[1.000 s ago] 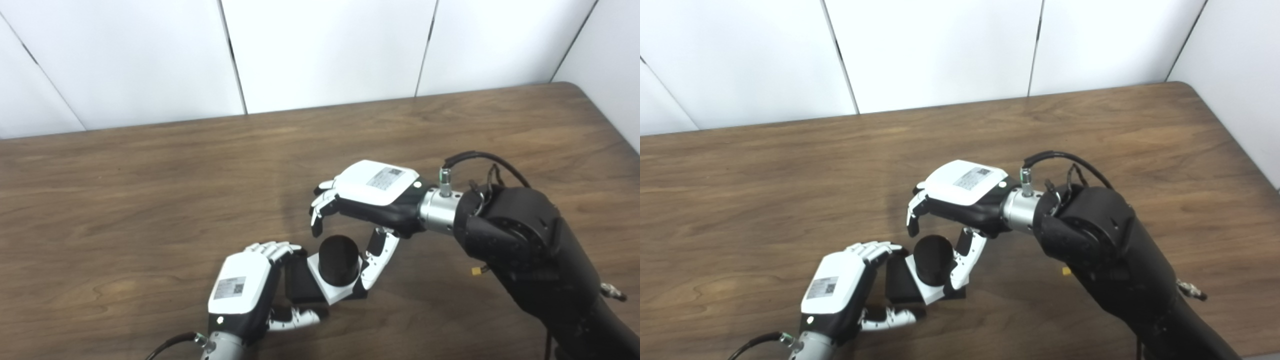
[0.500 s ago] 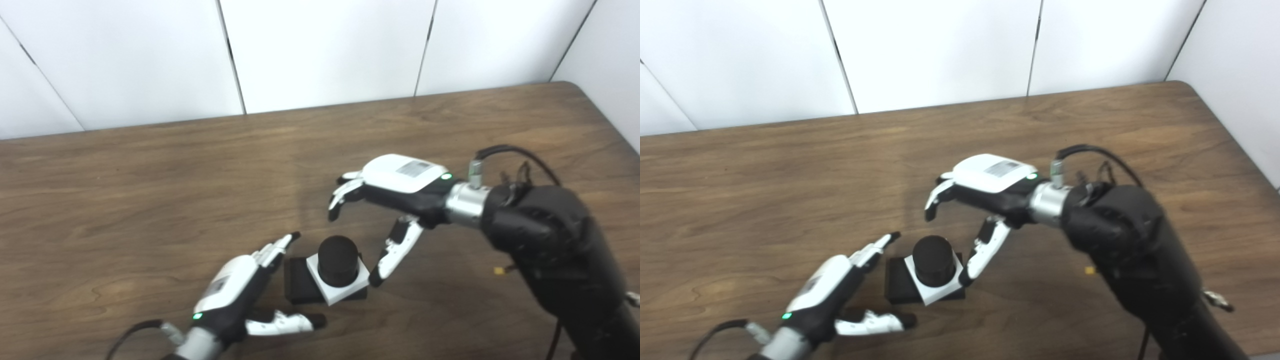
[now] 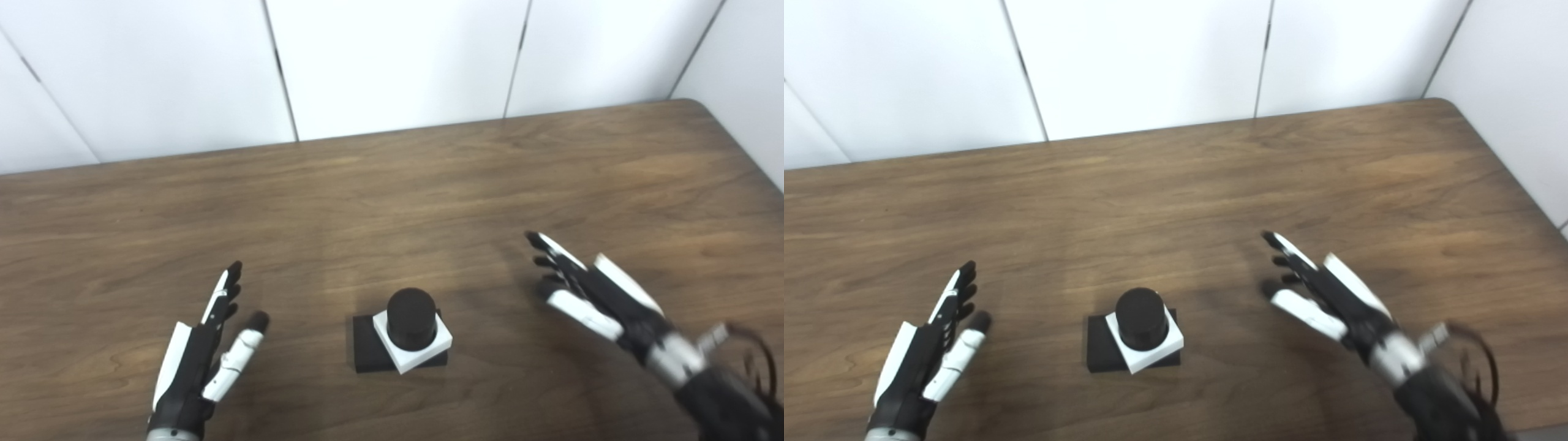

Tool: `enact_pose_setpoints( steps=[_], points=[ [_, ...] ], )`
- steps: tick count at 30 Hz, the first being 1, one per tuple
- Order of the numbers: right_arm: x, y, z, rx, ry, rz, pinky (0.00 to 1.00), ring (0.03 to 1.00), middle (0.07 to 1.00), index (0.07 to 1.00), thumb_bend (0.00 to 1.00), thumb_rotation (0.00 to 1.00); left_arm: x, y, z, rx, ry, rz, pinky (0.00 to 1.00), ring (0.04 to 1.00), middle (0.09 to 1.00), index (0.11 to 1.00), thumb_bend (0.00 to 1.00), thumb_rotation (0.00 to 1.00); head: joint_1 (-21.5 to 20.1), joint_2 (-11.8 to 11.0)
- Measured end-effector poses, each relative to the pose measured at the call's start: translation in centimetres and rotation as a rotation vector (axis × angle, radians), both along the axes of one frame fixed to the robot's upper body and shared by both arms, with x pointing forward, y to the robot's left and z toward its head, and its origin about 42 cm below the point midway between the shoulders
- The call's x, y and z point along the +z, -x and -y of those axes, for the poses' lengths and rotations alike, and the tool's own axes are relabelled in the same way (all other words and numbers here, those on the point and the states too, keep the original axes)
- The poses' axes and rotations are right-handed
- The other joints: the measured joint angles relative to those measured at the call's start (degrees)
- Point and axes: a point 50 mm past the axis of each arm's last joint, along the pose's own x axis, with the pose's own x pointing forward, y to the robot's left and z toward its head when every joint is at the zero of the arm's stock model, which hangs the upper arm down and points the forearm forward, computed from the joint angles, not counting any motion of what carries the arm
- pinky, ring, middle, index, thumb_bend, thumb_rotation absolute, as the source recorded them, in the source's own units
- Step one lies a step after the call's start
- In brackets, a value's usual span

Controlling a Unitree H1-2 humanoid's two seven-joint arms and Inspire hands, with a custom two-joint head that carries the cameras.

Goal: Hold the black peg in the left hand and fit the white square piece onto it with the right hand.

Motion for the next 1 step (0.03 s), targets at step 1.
enact_pose_setpoints(
  steps=[1],
  points=[
    [-0.40,0.24,-0.07,-0.029,-0.069,0.005,1.00,1.000,1.000,1.000,0.53,1.00,-0.17,-0.02,-0.37,0.020,0.037,0.001,0.94,0.942,0.972,0.994,0.65,0.93,-0.1,0.0]
  ],
)
